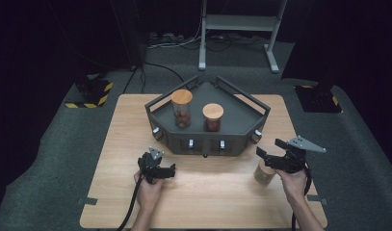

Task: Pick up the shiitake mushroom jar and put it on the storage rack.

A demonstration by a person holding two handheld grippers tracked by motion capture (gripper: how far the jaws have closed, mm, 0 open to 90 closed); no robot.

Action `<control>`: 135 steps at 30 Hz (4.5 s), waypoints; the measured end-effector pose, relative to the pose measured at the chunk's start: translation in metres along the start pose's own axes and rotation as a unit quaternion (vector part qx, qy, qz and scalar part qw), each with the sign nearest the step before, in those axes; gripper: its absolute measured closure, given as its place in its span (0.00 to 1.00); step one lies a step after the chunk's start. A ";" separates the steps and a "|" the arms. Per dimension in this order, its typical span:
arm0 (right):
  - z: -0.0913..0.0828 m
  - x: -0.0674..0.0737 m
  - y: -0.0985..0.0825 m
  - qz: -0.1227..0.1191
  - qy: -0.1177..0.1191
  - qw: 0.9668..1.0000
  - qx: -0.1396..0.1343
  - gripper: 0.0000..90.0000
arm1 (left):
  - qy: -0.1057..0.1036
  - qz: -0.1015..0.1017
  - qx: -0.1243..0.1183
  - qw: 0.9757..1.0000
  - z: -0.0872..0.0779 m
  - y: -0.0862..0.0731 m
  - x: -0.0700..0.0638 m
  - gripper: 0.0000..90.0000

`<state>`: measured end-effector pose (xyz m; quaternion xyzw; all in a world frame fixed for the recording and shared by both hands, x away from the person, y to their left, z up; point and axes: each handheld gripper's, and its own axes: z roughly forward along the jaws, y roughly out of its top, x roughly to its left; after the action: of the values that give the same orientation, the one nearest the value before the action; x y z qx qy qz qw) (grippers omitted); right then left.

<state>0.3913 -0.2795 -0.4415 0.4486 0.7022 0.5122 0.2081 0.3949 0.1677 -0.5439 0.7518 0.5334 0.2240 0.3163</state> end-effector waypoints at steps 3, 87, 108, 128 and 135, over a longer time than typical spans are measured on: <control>0.000 -0.001 -0.004 0.000 0.000 1.000 0.001 0.09 | 0.000 0.000 0.000 1.000 0.000 0.000 0.000 0.05; 0.008 -0.006 -0.097 -0.011 -0.049 0.997 0.063 0.24 | 0.001 -0.001 0.000 1.000 0.000 0.000 0.000 0.05; 0.007 0.003 -0.089 -0.043 -0.072 0.995 0.059 0.28 | 0.000 0.000 0.000 1.000 0.000 0.000 0.000 0.05; 0.009 0.005 -0.059 -0.025 -0.052 0.997 0.050 0.28 | 0.000 0.000 0.000 1.000 0.000 0.000 0.000 0.05; 0.007 0.006 -0.051 -0.025 -0.050 0.997 0.050 0.28 | 0.000 0.000 0.000 1.000 0.000 0.000 0.000 0.05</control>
<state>0.3723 -0.2748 -0.4897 0.4652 0.7268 0.4483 0.2331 0.3947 0.1676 -0.5439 0.7515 0.5338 0.2240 0.3164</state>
